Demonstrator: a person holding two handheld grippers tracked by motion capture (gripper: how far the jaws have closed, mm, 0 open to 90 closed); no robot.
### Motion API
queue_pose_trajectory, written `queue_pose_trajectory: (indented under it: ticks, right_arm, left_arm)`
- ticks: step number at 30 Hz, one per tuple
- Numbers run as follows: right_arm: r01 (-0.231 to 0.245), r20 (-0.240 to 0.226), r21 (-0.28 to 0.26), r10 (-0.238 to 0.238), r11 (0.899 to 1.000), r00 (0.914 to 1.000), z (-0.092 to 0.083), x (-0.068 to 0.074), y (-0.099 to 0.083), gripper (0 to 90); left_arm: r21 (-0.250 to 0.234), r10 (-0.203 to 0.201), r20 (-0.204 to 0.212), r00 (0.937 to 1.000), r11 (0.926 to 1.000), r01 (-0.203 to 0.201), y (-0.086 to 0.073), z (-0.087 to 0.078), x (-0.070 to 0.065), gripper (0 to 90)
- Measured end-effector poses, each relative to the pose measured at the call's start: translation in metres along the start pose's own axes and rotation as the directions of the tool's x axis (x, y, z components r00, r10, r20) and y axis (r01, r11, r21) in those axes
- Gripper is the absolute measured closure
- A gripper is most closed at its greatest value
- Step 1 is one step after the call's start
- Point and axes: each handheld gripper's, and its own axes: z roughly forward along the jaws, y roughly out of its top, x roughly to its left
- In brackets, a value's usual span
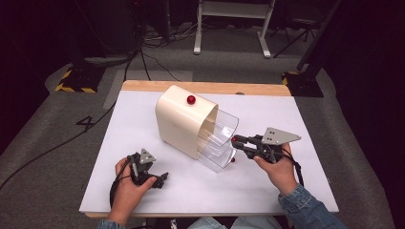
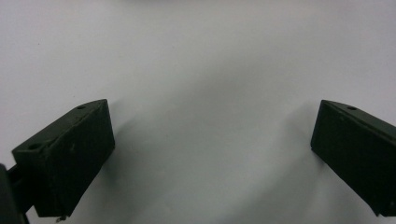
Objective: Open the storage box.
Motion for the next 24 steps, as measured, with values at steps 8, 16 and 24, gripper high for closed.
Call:
queue_pose_trajectory:
  ticks: [8,16,24]
  right_arm:
    - [-0.015,-0.001,0.022,0.015,1.000,0.9999,0.000,-0.002,-0.010,74.6]
    - [-0.008,0.018,0.059,0.006,0.998,0.9998,0.004,-0.003,-0.016,63.1]
    - [-0.011,0.022,0.066,0.010,0.998,0.9997,0.000,-0.004,-0.018,57.0]
  left_arm:
    - [0.000,0.000,-0.001,1.0000,1.0000,0.000,0.000,0.000,0.000,0.0]
    - [-0.003,-0.001,-0.001,1.0000,1.0000,0.001,0.000,0.000,0.000,0.0]
    - [-0.003,0.003,-0.003,1.0000,1.0000,-0.003,0.000,0.000,0.000,0.0]
